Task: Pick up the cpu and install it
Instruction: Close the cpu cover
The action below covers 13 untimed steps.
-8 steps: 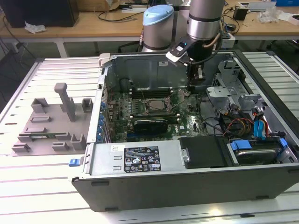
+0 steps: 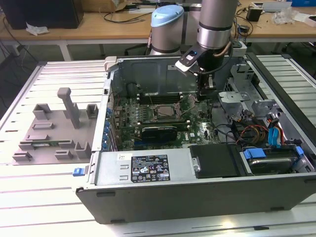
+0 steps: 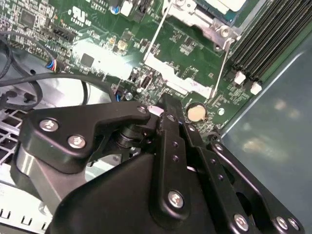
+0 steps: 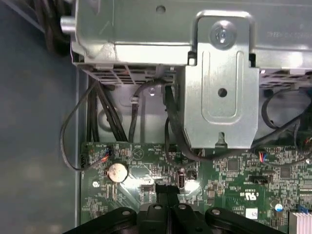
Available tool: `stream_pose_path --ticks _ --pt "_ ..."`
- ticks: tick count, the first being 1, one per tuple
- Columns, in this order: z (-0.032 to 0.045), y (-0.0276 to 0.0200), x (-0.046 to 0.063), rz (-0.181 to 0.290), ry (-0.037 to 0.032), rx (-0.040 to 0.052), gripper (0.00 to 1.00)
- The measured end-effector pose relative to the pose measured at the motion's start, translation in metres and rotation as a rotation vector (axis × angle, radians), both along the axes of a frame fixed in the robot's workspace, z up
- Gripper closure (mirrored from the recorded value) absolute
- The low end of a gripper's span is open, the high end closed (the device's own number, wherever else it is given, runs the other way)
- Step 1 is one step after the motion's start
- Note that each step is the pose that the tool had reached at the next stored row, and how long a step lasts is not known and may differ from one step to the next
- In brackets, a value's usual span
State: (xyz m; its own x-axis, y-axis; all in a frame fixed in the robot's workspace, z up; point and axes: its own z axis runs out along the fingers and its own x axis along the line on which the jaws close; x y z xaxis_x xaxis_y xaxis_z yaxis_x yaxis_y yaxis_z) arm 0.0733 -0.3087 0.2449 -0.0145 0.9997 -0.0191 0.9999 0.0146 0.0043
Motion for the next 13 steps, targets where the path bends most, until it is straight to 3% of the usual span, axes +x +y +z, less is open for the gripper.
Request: stream_pose_path --ticks 13 --pt "0.0001 0.0000 -0.041 0.000 -0.0039 0.0002 0.89"
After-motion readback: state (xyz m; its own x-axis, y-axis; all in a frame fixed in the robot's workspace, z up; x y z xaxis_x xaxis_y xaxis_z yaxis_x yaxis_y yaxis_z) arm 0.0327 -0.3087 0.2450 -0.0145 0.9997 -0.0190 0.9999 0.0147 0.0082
